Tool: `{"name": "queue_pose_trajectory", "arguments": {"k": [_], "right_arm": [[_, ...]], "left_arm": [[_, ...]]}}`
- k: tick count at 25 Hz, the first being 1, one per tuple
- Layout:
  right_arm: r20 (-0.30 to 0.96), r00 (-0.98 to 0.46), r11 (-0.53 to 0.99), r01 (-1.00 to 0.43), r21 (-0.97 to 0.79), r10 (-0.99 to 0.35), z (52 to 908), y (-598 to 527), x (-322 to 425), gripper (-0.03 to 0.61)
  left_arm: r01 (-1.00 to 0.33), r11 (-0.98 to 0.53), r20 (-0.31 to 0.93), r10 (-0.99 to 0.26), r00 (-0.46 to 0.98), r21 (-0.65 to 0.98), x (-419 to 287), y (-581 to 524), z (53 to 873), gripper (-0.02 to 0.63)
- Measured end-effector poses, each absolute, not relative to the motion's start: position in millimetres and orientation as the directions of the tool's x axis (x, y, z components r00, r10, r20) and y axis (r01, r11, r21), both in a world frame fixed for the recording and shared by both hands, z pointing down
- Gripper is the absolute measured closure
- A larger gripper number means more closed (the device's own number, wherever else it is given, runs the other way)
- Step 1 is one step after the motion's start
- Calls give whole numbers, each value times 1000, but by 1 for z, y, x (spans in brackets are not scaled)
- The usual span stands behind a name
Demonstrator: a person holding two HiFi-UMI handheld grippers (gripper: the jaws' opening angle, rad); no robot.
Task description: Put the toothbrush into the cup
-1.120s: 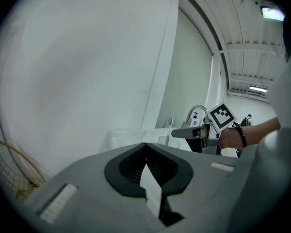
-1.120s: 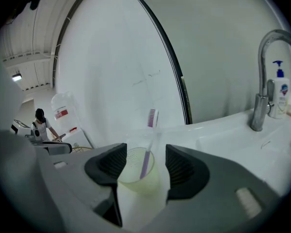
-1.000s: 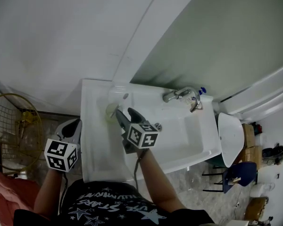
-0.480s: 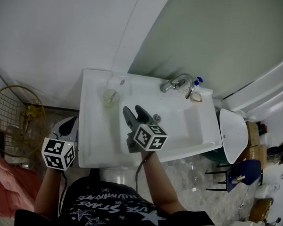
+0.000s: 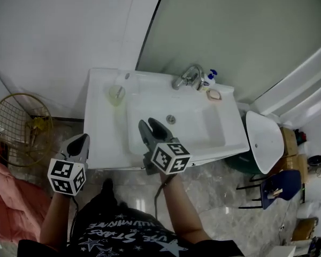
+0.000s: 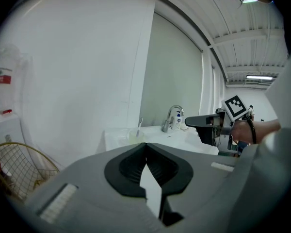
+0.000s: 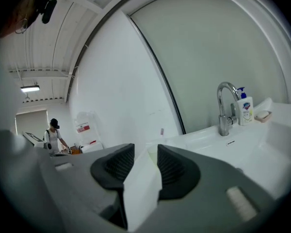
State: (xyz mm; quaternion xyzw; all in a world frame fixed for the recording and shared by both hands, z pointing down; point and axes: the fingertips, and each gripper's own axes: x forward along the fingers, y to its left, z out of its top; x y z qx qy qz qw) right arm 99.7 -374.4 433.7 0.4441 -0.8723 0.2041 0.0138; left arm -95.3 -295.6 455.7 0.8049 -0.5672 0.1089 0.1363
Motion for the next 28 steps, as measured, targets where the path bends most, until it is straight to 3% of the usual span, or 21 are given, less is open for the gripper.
{"name": "queue_pose_trajectory", "arguments": {"k": [6,8,28], "right_arm": [[202,-607,527,-779,-340,-768,431,-328,124,553],[211,-609,528,-779,-337,-764,434,-313,131,574],[218,-677,582,-724,-369,-703,457,-239,132,574]], "left_arm": [[-942,-326,328,-883,335,84,-71,-255,451,604],[-942,-326,328,-884,334,81,-64,-241,450,604],[-956,-290,362,-888,284,39,-45,-159,461,604]]}}
